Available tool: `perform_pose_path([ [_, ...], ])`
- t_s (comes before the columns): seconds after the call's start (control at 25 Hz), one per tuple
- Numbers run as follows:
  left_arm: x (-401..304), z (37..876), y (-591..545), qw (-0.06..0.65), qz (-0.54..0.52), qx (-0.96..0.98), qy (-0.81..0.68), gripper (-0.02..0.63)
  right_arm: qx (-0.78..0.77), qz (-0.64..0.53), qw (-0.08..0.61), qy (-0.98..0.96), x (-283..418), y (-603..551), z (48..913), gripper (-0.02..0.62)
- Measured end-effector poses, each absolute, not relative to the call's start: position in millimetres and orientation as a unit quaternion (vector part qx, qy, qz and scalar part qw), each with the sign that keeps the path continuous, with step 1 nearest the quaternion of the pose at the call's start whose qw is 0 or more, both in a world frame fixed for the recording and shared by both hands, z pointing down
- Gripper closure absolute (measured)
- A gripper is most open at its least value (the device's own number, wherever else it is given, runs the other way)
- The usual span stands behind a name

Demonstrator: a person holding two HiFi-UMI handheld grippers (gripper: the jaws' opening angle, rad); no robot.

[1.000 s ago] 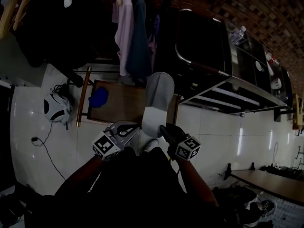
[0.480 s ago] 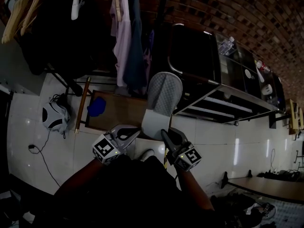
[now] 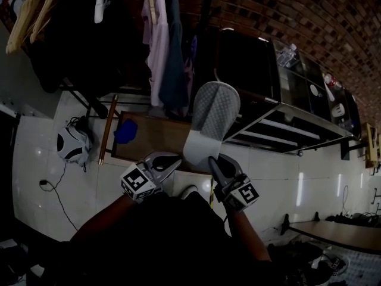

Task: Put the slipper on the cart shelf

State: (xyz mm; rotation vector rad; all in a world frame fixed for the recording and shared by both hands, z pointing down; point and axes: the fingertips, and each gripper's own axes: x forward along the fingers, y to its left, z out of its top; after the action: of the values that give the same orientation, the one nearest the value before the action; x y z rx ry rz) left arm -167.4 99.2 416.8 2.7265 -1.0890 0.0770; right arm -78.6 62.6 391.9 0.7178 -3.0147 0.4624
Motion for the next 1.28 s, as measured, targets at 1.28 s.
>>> perform_pose_path([
  [1.28, -173.8, 432.1, 108.5, 0.120, 0.028, 0.941, -0.315, 0.604, 0.298, 0.178, 0.018, -0.938, -73.9, 89.2, 416.7, 0.541],
])
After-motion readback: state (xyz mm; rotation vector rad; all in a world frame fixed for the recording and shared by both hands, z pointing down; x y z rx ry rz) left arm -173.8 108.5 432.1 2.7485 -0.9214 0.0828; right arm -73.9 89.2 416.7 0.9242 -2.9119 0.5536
